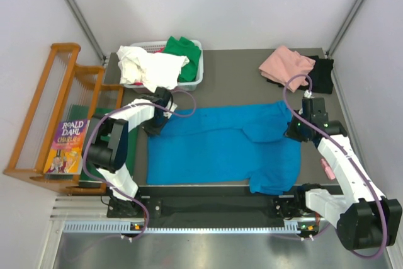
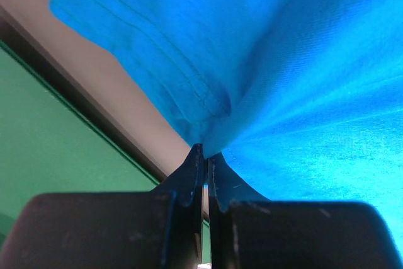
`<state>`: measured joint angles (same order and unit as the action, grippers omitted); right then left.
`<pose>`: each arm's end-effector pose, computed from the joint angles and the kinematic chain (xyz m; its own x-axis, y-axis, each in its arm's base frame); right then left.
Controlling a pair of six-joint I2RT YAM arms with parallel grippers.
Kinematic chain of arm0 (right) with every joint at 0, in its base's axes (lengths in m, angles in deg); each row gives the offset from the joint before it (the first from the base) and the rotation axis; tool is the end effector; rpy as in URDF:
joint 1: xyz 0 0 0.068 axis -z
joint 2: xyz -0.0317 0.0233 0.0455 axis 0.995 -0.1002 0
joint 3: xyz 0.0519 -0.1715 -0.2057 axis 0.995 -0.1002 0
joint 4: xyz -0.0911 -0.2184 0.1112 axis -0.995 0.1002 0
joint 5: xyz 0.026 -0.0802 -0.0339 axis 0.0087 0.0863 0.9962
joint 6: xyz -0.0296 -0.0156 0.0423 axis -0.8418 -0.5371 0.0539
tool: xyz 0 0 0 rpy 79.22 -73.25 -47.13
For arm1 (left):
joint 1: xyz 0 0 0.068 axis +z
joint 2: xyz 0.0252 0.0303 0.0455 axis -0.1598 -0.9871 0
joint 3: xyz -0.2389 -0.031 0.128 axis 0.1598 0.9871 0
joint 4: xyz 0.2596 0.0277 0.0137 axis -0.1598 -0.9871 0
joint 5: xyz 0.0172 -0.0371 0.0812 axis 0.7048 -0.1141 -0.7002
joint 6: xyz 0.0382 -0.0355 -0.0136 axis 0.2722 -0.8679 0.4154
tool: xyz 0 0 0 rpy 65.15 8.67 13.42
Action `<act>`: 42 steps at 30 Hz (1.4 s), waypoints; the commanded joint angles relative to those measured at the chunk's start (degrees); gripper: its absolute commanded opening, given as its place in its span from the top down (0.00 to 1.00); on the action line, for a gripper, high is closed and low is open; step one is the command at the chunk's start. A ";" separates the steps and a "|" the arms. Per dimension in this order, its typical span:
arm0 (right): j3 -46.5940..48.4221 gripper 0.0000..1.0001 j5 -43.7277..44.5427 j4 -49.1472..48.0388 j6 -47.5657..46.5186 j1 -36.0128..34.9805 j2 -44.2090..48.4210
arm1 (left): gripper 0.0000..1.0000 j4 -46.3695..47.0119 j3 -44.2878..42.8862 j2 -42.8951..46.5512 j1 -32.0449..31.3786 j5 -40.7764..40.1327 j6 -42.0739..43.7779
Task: Fold and stack the t-shirts
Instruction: Fold the tshirt
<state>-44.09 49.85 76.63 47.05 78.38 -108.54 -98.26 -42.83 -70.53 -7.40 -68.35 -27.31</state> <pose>0.1926 0.0208 0.2522 -0.7752 0.3714 -0.5111 0.2551 0.9241 0.2846 0.3007 -0.0806 0.1619 -0.8632 0.4934 -0.1068 0.4525 0.8500 0.2697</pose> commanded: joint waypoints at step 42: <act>3.61 1.00 -0.52 2.86 3.39 -1.16 3.12 | 1.00 -0.91 -1.12 3.81 0.34 2.16 0.24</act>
<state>-45.84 49.89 79.39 49.63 77.97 -105.48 -98.28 -41.56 -68.36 -7.36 -66.80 -27.14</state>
